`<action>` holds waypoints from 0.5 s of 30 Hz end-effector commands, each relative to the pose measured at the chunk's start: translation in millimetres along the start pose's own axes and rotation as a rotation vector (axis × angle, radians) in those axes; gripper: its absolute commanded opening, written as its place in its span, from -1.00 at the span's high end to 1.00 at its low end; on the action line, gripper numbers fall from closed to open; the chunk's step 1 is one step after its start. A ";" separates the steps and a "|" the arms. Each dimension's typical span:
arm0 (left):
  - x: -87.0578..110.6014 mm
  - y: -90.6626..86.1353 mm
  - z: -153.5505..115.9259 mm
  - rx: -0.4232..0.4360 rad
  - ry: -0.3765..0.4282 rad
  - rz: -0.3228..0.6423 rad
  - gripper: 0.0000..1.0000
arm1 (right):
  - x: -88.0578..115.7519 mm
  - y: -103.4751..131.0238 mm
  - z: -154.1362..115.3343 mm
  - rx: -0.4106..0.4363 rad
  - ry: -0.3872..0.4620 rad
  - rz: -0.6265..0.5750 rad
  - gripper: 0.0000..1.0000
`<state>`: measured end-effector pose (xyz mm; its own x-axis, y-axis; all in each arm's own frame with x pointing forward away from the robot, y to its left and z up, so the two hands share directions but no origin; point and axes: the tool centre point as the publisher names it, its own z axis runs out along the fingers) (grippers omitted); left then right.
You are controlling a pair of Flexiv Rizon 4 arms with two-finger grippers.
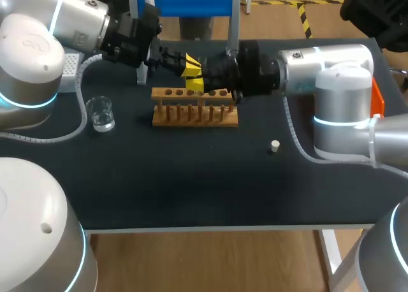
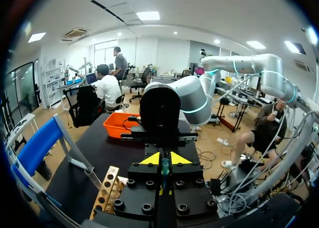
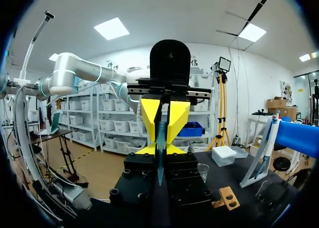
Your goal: Invert the test tube, pick up the pipette, mount the tip to pipette, aspirate from beaker and dispense into the tube, eject the tip, return the pipette, and cap with the stopper.
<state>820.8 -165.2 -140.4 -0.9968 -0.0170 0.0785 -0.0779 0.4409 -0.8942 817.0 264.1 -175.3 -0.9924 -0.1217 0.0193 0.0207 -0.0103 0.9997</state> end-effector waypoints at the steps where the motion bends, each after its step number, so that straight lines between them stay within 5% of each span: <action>1: 0.4 0.4 0.5 0.001 -0.003 -0.001 0.86 | -0.1 0.5 -3.3 -0.001 0.005 -0.001 1.00; 2: 0.4 0.4 0.5 0.001 -0.003 -0.001 -1.00 | 0.0 0.5 -3.9 -0.001 0.005 -0.002 1.00; 15: 0.4 0.4 0.5 0.001 -0.003 -0.001 -1.00 | 11.1 -16.0 -50.6 0.022 -0.007 -0.003 1.00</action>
<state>820.8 -165.1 -140.5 -0.9967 -0.0175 0.0788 -0.0784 0.4412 -0.8940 818.5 235.8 -191.4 -0.9930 -0.1167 0.0178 0.0164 0.0125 0.9998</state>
